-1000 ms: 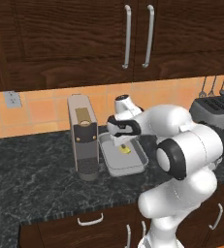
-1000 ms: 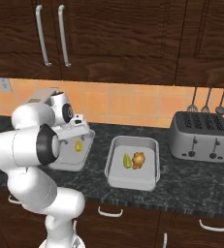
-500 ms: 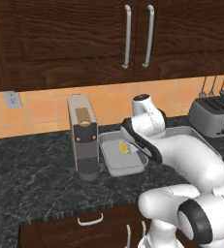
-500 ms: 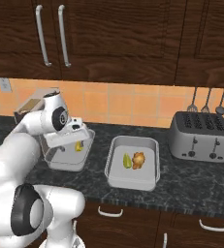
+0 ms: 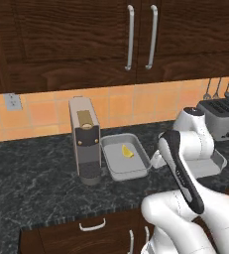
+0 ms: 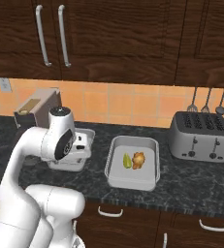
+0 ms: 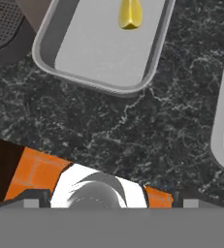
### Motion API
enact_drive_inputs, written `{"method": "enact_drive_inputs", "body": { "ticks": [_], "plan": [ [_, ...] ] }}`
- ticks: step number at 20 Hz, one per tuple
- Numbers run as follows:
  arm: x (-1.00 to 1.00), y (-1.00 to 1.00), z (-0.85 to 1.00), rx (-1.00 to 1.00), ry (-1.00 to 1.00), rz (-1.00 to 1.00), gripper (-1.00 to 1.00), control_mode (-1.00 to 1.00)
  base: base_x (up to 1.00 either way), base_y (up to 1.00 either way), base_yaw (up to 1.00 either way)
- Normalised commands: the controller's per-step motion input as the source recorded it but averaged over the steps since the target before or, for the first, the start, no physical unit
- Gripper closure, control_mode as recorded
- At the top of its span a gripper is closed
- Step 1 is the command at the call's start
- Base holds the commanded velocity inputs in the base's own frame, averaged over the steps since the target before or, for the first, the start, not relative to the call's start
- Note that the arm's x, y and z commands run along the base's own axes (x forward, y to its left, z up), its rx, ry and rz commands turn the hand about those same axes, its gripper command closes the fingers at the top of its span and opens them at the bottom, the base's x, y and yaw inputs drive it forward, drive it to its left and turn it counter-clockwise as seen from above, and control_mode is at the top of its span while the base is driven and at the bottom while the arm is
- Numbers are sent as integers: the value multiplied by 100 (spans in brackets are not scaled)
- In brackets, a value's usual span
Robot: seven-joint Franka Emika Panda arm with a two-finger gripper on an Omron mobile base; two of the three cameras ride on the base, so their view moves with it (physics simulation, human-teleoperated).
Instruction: Place one lemon wedge and one chicken drumstick in each tupperware on the nearby counter, to pack two identical lunches.
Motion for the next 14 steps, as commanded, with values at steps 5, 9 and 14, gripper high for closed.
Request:
{"method": "enact_drive_inputs", "body": {
  "ticks": [5,9,14],
  "plan": [
    [-86,0,100,1,0,4,-100,-100,0,0,0],
    [-77,0,100,-5,2,0,-100,-100,0,0,0],
    [-74,0,60,-8,4,0,-100,-100,0,0,0]
  ]
}}
